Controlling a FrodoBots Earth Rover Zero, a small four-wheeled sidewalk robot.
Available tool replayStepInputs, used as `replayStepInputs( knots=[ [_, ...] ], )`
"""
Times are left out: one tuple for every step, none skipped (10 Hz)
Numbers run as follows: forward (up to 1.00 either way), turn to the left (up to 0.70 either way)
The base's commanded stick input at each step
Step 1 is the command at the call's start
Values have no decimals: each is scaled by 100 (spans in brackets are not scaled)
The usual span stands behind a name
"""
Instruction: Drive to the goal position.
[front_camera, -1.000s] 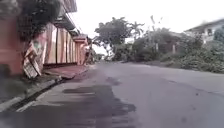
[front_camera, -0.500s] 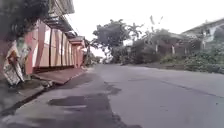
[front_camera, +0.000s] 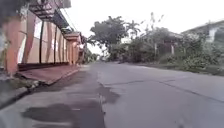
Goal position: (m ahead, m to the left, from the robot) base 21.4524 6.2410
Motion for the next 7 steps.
replayStepInputs(
  knots=[
    [100,-38],
    [100,-1],
    [100,2],
    [100,2],
    [100,2],
    [100,-30],
    [100,-11]
  ],
)
